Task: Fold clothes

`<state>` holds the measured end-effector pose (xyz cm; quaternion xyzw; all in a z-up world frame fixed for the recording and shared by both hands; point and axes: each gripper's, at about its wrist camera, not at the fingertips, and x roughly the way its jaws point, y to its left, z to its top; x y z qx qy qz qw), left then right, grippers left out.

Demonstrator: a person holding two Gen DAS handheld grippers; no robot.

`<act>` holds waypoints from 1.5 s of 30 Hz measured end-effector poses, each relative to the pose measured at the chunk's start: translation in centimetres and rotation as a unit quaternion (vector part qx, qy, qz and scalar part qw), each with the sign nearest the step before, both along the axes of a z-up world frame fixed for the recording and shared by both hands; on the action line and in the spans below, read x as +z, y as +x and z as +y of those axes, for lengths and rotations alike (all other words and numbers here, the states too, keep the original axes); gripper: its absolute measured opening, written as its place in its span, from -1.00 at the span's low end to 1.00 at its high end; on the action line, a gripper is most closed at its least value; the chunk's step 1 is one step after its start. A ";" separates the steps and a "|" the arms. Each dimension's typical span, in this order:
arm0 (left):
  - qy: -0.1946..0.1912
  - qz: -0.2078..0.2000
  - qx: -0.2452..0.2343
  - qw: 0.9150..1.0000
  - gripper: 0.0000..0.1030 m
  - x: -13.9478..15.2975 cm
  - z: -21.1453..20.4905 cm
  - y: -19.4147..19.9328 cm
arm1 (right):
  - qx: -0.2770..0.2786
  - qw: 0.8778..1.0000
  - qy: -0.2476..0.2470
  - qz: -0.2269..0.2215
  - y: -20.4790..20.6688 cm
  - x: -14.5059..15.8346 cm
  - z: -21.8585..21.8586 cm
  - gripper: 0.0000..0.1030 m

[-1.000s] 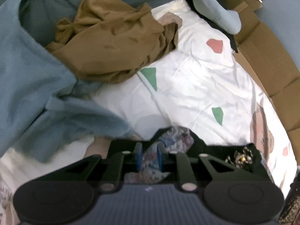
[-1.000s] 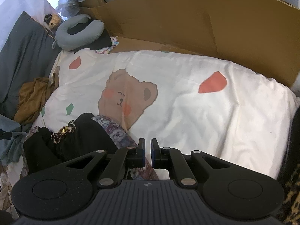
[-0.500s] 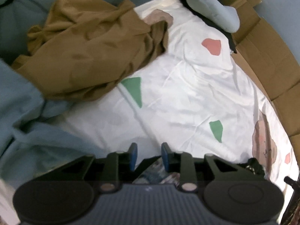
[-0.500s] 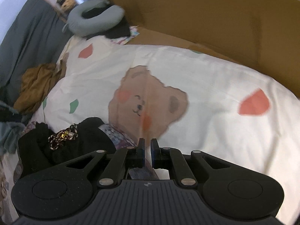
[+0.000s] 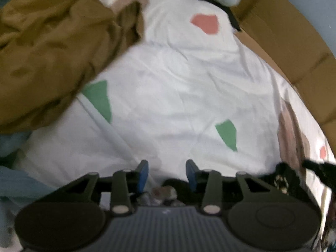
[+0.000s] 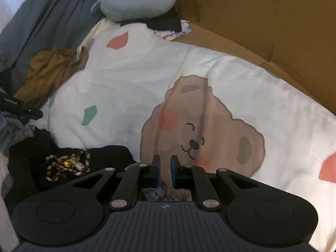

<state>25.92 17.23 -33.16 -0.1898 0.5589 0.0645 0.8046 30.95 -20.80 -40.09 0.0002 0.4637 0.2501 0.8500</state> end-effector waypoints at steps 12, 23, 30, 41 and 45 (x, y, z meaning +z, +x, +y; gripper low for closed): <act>0.010 0.036 -0.052 0.998 0.04 -1.2 -0.9 -3.7 | 0.058 0.998 0.009 0.019 -1.4 -1.1 1.7 -0.80; 0.004 0.044 -0.047 0.998 0.04 -1.5 0.1 -5.9 | 0.118 0.992 -0.036 -0.023 -4.6 -0.4 3.0 -0.40; -0.009 -0.018 -0.052 0.998 0.03 1.4 0.6 -5.5 | 0.127 0.991 -0.036 -0.019 -4.4 -0.9 3.0 -0.19; -0.001 0.005 -0.065 0.998 0.03 -0.1 1.3 -5.7 | 0.196 0.980 -0.041 -0.012 -6.2 -0.6 4.5 -0.19; -0.002 0.014 -0.075 0.997 0.03 -0.8 1.1 -5.9 | 0.224 0.973 -0.042 -0.017 -6.6 -0.6 5.5 -0.19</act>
